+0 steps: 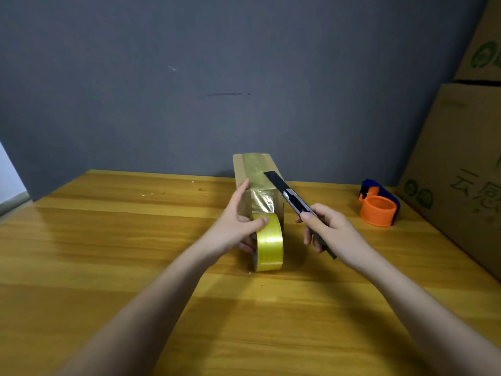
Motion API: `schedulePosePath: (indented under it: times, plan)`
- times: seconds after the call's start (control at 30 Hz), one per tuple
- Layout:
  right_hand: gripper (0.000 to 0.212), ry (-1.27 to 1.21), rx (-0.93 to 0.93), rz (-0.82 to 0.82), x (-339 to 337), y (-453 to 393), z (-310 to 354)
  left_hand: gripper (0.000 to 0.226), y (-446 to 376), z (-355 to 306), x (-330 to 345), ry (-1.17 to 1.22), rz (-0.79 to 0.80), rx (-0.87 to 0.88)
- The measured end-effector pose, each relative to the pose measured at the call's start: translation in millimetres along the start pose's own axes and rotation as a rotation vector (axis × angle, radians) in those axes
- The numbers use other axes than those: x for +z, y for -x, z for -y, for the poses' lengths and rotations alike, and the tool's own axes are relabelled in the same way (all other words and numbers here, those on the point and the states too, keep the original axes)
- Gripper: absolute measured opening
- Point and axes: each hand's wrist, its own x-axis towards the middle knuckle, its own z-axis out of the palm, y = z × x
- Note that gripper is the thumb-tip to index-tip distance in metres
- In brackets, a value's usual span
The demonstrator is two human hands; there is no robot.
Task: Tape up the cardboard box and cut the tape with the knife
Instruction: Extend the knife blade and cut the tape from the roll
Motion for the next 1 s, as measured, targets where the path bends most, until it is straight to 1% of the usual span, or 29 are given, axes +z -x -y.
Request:
schedulePosePath:
  times: [0.07,0.1,0.17,0.2,0.23,0.3,0.4,0.47,0.6,0.73,0.87,1.0]
  plan:
    - [0.017,0.194,-0.066,0.002,-9,1,2,0.088,0,2,-1,0.006,-0.002,0.009]
    - [0.015,0.346,-0.103,0.014,-14,2,5,0.087,0,2,-1,0.007,-0.007,0.012]
    - [0.022,0.76,-0.176,0.042,-22,1,12,0.086,0,2,-2,0.002,-0.012,0.016]
    - [0.028,0.962,-0.236,0.027,-26,0,15,0.086,-1,2,-2,-0.003,-0.01,0.017]
    - [0.032,1.105,-0.324,-0.007,-28,-1,18,0.086,-1,2,-2,-0.008,-0.008,0.019]
    - [0.038,1.257,-0.498,-0.049,-31,-4,20,0.087,-1,1,-2,-0.016,-0.004,0.02]
    - [0.035,1.367,-0.61,-0.056,-32,-8,20,0.088,1,2,-1,-0.02,0.003,0.026]
    - [0.032,1.394,-0.629,-0.044,-31,-10,20,0.088,1,2,-1,-0.017,0.001,0.039]
    - [0.035,1.388,-0.656,-0.021,-32,-11,21,0.087,1,4,1,-0.014,-0.019,0.057]
    - [0.044,1.387,-0.627,0.012,-31,-11,23,0.087,5,5,5,-0.011,-0.045,0.071]
    - [0.052,1.369,-0.603,-0.003,-32,-12,20,0.087,8,3,7,0.006,-0.05,0.067]
    - [0.052,1.369,-0.584,0.006,-32,-15,18,0.092,1,5,3,-0.015,-0.02,0.044]
